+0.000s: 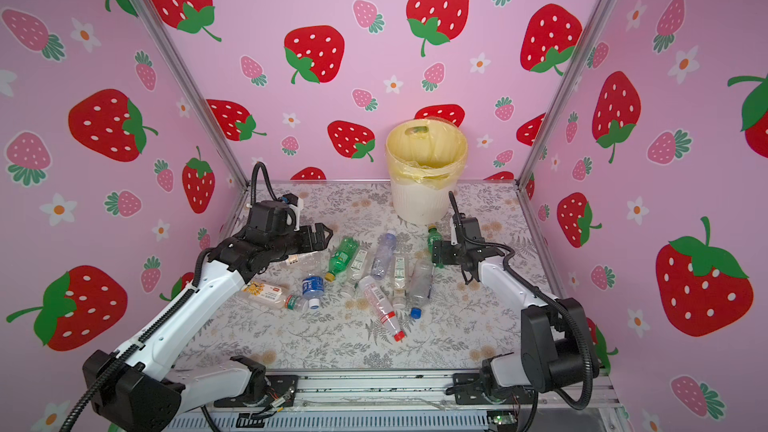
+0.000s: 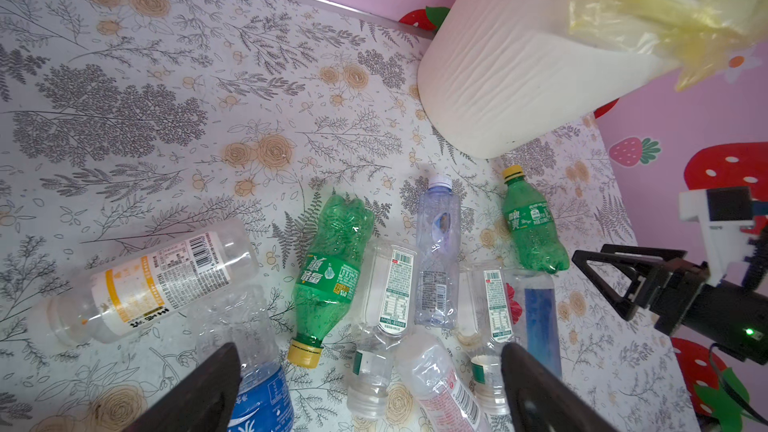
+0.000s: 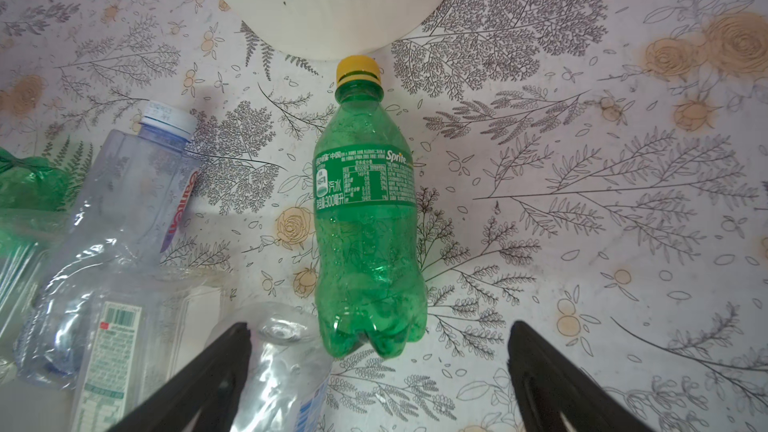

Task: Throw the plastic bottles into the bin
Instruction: 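Lower the right gripper onto the upright green Sprite bottle beside the bin, then close the right gripper on the Sprite bottle and lift it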

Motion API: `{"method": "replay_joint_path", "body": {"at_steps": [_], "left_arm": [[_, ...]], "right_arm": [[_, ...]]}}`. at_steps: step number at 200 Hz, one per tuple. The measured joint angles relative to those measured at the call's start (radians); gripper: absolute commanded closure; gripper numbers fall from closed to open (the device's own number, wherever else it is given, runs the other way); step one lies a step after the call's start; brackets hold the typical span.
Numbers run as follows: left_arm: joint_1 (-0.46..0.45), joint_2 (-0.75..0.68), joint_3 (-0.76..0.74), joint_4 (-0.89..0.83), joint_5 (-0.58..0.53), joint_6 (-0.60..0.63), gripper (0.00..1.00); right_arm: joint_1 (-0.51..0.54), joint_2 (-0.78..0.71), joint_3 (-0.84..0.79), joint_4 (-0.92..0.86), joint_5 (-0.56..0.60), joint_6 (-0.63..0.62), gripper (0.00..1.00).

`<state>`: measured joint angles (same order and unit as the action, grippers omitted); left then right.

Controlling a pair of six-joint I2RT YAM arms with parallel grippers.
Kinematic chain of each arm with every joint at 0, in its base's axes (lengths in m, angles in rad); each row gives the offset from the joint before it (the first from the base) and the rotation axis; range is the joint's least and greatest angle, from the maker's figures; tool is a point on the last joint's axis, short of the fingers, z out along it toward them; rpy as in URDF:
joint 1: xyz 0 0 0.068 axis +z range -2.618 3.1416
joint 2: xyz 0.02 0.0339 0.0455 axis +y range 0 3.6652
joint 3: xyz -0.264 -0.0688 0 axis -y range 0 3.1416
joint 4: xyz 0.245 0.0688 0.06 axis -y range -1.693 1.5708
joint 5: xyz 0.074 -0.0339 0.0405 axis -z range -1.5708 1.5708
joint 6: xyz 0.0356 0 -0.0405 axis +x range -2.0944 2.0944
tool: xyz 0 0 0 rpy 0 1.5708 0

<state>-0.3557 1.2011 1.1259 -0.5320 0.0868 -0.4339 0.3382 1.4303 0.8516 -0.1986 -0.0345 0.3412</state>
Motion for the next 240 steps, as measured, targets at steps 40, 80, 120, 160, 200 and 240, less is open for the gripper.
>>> {"method": "replay_joint_path", "body": {"at_steps": [40, 80, 120, 160, 200, 240], "left_arm": [[0.005, -0.076, -0.003, -0.002, -0.025, 0.012, 0.01], [0.015, -0.098, -0.004, -0.005, -0.059, 0.019, 0.01], [0.043, -0.097, -0.019, 0.003, -0.045, 0.011, 0.01], [0.072, -0.082, -0.050, 0.011, -0.019, -0.013, 0.01], [0.077, -0.083, -0.052, 0.012, -0.019, -0.016, 0.01], [0.079, -0.083, -0.052, 0.013, -0.018, -0.016, 0.01]], "right_arm": [[0.000, 0.105, 0.031, 0.023, -0.001, -0.003, 0.05], [0.000, 0.189, 0.074, 0.048, -0.006, -0.003, 0.08], [0.000, 0.234, 0.088, 0.080, -0.032, -0.001, 0.15], [0.000, 0.283, 0.108, 0.092, -0.051, -0.003, 0.22], [0.000, 0.299, 0.109, 0.105, -0.061, -0.002, 0.31], [0.000, 0.299, 0.109, 0.109, -0.061, 0.002, 0.34]]}}
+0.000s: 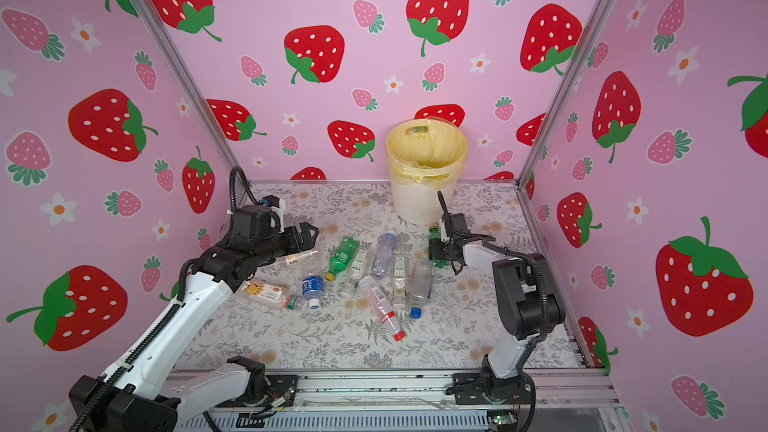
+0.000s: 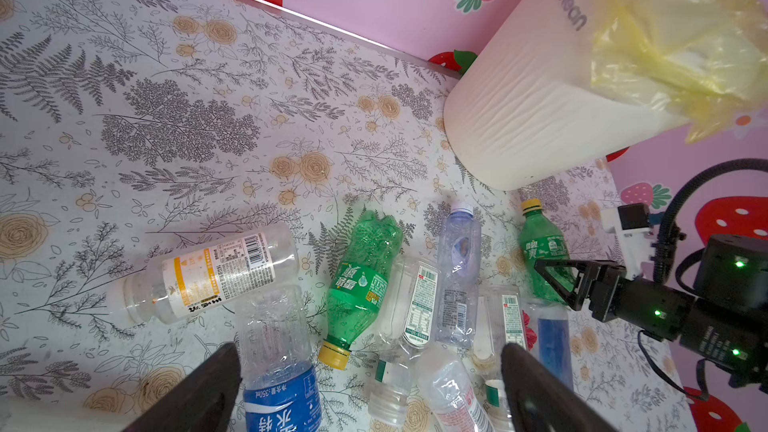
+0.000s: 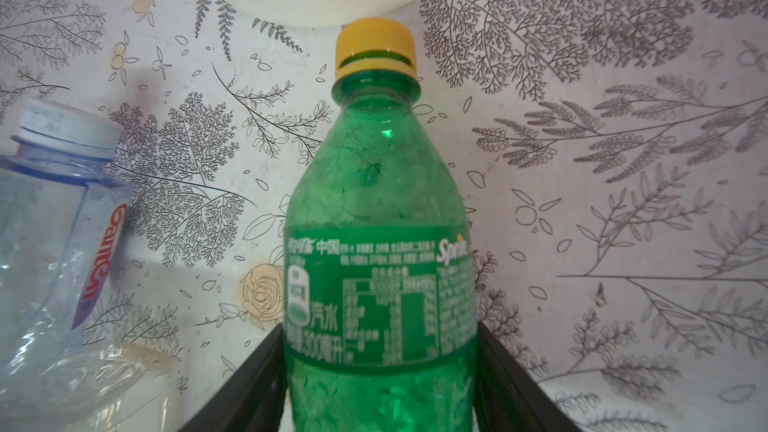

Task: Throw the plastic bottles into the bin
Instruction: 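Close the right gripper on the Sprite bottle and lift it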

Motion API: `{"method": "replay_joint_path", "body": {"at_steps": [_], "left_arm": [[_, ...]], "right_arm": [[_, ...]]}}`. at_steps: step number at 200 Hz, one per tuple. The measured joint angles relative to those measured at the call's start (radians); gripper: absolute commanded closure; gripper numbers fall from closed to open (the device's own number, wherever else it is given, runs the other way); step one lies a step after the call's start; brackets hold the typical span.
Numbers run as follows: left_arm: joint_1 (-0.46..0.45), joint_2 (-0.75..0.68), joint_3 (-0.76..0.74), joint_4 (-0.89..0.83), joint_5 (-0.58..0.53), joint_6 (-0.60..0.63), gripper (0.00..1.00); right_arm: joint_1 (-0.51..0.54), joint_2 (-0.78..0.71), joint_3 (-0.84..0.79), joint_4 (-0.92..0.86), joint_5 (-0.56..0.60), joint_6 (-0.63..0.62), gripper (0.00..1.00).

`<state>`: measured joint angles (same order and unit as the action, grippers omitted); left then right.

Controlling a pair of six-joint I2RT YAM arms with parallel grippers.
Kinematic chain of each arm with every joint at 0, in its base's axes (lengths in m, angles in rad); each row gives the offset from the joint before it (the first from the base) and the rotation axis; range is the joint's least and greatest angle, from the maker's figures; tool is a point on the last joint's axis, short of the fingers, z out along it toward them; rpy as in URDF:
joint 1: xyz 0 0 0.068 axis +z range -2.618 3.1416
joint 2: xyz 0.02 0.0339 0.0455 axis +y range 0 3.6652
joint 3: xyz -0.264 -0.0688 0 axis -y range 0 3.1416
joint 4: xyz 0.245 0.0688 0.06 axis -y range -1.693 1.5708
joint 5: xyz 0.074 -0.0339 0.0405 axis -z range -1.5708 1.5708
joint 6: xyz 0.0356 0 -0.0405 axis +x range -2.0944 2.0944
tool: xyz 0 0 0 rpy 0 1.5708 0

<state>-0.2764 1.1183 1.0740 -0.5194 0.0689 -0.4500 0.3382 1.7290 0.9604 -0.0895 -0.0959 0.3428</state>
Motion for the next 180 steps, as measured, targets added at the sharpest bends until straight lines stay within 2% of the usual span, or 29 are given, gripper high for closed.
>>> {"method": "replay_joint_path", "body": {"at_steps": [49, 86, 180], "left_arm": [[0.007, 0.001, 0.000, 0.002, 0.005, -0.001, 0.01], [0.011, 0.001, 0.000, 0.006, 0.013, -0.003, 0.01], [0.013, 0.001, 0.000, 0.007, 0.014, -0.006, 0.01]], "right_arm": [[0.000, -0.003, -0.013, 0.023, 0.005, 0.002, 0.39], [0.000, -0.034, -0.036, 0.023, 0.013, 0.005, 0.39], [-0.014, -0.271, -0.134, 0.032, 0.036, 0.039, 0.39]]}}
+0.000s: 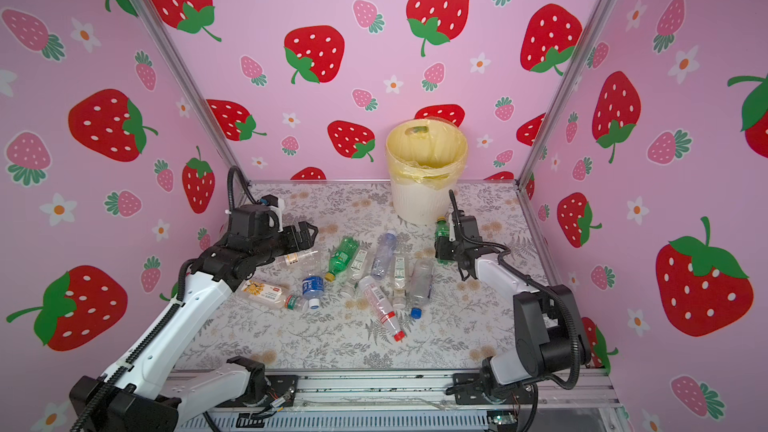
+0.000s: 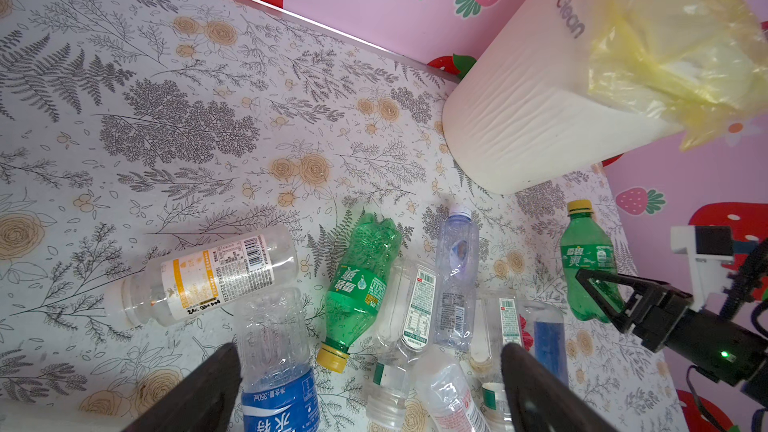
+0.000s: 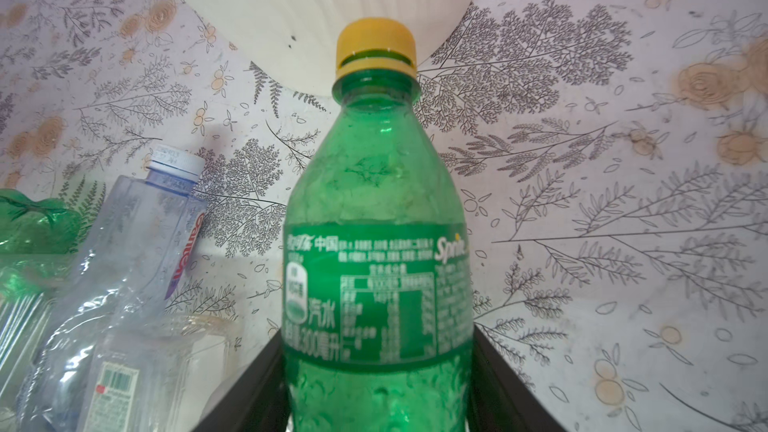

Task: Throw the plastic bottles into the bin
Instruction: 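Close the right gripper on the Sprite bottle and lift it, then carry the Sprite bottle with the right gripper up over the bin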

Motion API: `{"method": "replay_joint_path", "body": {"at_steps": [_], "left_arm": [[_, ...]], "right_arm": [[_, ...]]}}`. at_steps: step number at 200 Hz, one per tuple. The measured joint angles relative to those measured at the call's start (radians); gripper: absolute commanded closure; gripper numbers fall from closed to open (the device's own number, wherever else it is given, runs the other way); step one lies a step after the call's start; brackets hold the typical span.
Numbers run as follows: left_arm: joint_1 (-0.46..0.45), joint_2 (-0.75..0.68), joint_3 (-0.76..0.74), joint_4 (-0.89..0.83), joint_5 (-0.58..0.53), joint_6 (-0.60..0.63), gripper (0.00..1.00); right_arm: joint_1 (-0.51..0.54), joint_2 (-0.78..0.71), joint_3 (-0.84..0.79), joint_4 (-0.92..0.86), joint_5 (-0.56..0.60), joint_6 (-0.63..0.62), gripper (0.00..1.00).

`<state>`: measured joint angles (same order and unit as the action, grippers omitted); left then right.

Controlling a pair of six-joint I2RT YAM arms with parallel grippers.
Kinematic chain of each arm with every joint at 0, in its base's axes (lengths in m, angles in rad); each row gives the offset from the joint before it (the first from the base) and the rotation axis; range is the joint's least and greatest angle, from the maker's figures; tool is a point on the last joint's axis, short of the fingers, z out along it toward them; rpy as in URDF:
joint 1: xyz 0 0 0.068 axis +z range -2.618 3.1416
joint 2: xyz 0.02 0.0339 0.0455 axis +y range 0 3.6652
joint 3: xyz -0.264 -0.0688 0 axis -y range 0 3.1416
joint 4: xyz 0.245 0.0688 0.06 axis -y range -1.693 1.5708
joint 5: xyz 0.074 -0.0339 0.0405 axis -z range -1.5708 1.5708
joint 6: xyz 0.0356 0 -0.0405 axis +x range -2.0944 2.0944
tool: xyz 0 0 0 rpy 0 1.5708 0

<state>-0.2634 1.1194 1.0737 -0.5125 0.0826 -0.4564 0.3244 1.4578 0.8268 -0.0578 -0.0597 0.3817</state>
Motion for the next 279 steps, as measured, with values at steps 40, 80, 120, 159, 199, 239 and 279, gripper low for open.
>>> {"method": "replay_joint_path", "body": {"at_steps": [40, 80, 120, 159, 199, 239, 279], "left_arm": [[0.000, 0.004, 0.000, 0.001, 0.001, -0.005, 0.01], [0.002, 0.013, -0.001, 0.011, 0.001, -0.011, 0.01], [0.002, 0.016, -0.004, 0.026, 0.008, -0.019, 0.01], [0.002, 0.032, -0.004, 0.037, 0.012, -0.020, 0.01], [0.002, 0.034, -0.004, 0.037, 0.015, -0.020, 0.01], [0.002, 0.034, -0.004, 0.037, 0.015, -0.020, 0.01], [0.002, 0.034, -0.004, 0.037, 0.015, -0.020, 0.01]], "right_arm": [[-0.009, -0.133, -0.054, -0.004, 0.015, 0.017, 0.39], [-0.011, -0.254, -0.071, -0.006, 0.033, 0.018, 0.39], [-0.011, -0.354, -0.085, -0.007, 0.040, 0.024, 0.39], [-0.011, -0.445, -0.105, -0.007, 0.048, 0.034, 0.39], [-0.011, -0.537, -0.121, 0.005, 0.053, 0.037, 0.38], [-0.011, -0.612, -0.127, 0.031, 0.039, 0.026, 0.38], [-0.012, -0.642, -0.122, 0.054, 0.009, -0.005, 0.37]]}}
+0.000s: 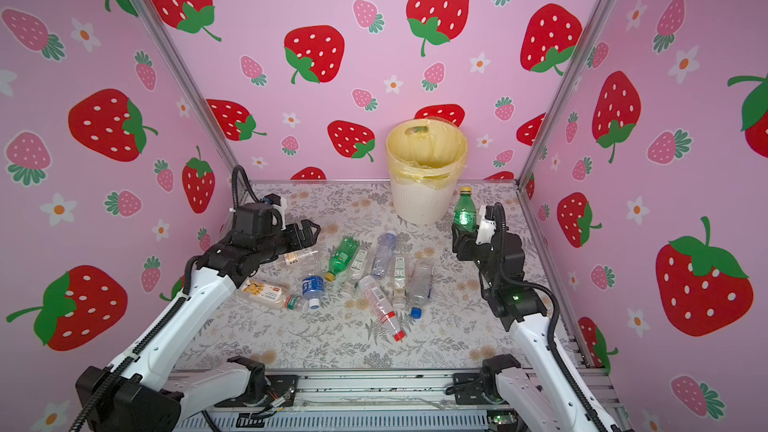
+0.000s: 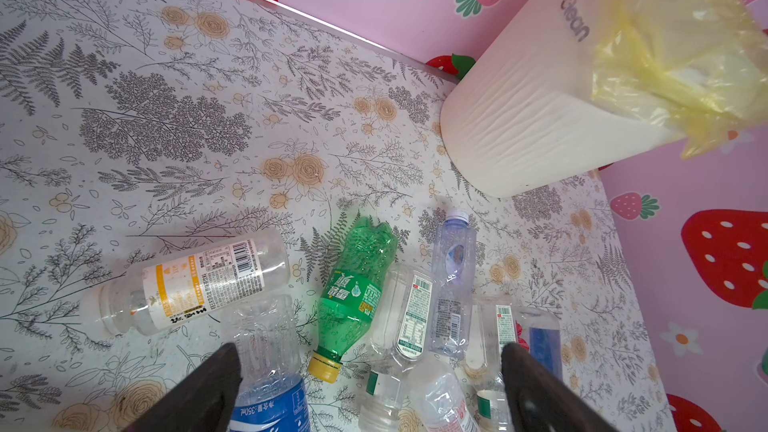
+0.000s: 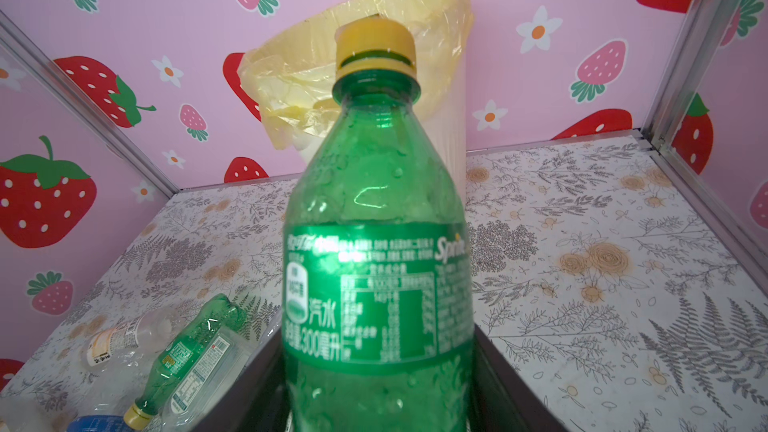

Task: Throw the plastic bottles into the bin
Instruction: 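Carry the Sprite bottle with the right gripper up over the bin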

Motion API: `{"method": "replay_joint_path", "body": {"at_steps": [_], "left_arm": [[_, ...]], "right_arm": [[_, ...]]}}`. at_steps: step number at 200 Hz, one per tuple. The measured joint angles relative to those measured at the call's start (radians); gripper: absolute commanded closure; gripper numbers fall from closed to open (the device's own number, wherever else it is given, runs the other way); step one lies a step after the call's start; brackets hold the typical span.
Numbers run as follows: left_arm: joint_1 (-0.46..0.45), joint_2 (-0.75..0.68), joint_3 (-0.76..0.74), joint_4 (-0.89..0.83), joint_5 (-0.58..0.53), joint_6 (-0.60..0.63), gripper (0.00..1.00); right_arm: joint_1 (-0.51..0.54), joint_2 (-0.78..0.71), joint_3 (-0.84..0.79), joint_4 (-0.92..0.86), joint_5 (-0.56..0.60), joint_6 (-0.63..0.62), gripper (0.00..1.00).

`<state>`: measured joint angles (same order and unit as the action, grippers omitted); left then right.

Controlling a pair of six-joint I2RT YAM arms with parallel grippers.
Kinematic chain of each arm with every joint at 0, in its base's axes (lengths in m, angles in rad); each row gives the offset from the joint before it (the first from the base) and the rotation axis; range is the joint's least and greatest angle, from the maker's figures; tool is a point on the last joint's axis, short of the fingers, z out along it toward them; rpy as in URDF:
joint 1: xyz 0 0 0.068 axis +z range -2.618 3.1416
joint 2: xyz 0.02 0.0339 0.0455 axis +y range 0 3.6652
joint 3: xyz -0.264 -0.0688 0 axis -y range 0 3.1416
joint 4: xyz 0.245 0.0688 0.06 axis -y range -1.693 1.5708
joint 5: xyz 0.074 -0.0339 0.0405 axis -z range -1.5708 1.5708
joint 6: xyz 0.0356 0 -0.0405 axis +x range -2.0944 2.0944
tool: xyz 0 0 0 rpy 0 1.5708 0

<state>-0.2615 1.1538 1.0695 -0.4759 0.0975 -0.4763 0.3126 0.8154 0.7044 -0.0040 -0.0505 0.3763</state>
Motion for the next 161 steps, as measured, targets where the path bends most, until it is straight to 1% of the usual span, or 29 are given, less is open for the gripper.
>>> {"method": "replay_joint_path", "body": {"at_steps": [30, 54, 75, 161], "left_arm": [[0.000, 0.000, 0.000, 0.000, 0.000, 0.000, 0.01], [0.000, 0.000, 0.000, 0.000, -0.001, 0.000, 0.01], [0.000, 0.000, 0.000, 0.000, 0.000, 0.000, 0.01], [0.000, -0.002, 0.000, 0.000, -0.005, 0.001, 0.01]], "right_arm": [[0.000, -0.002, 0.047, 0.009, -0.004, -0.035, 0.37], [-0.002, 0.027, 0.143, 0.020, -0.002, -0.063, 0.37], [-0.002, 0.045, 0.191, 0.045, -0.001, -0.066, 0.37], [-0.002, 0.086, 0.201, 0.097, -0.007, -0.033, 0.37]]}}
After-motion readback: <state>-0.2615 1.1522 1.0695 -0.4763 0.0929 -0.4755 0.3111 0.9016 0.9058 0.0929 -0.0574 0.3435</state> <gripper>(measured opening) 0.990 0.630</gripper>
